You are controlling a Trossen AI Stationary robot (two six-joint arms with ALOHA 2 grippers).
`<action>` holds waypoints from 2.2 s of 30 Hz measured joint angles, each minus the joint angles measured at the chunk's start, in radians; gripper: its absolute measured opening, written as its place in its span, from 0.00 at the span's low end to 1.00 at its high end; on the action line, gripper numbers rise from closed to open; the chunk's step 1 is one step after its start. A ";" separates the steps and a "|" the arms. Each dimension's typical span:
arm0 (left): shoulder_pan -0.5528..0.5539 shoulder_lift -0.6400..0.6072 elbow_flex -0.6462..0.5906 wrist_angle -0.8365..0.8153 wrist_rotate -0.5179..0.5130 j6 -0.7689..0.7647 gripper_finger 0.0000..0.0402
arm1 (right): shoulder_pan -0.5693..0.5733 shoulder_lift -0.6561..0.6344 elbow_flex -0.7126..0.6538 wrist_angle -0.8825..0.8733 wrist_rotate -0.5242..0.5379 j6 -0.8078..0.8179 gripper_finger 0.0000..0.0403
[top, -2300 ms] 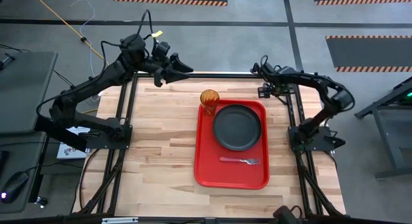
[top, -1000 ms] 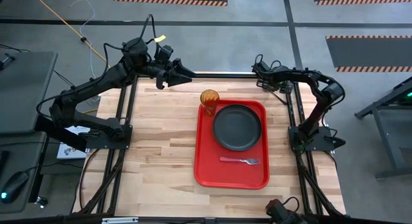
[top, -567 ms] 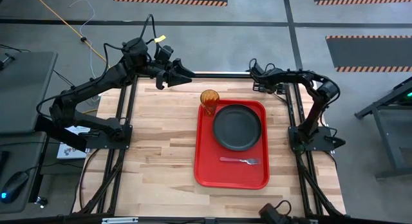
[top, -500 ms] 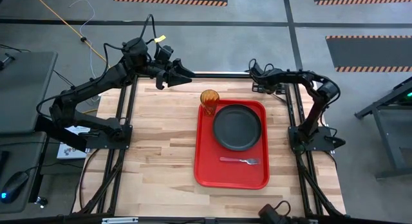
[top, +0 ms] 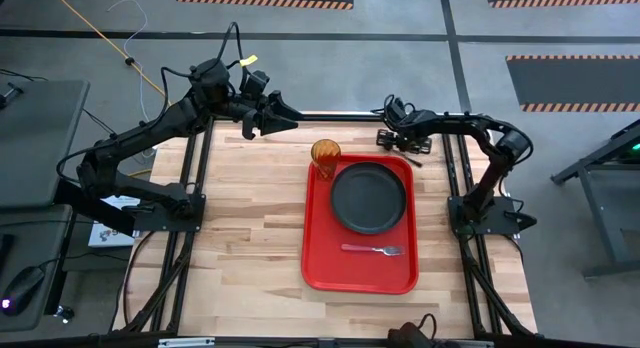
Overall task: Pick and place plate/cup/fork/spoon on tray
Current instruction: Put the black spoon on the red tray to the bottom of the pink fork
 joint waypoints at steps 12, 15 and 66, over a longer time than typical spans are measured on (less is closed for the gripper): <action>0.000 0.000 0.000 0.000 0.005 0.005 0.60 | -0.044 -0.106 0.000 0.067 -0.043 -0.226 0.63; 0.000 0.000 0.000 0.000 0.005 0.006 0.60 | -0.058 -0.123 0.000 0.034 -0.155 -0.392 0.63; 0.000 0.000 0.000 0.000 0.002 0.019 0.60 | 0.114 -0.495 -0.002 -0.124 0.030 -0.460 0.00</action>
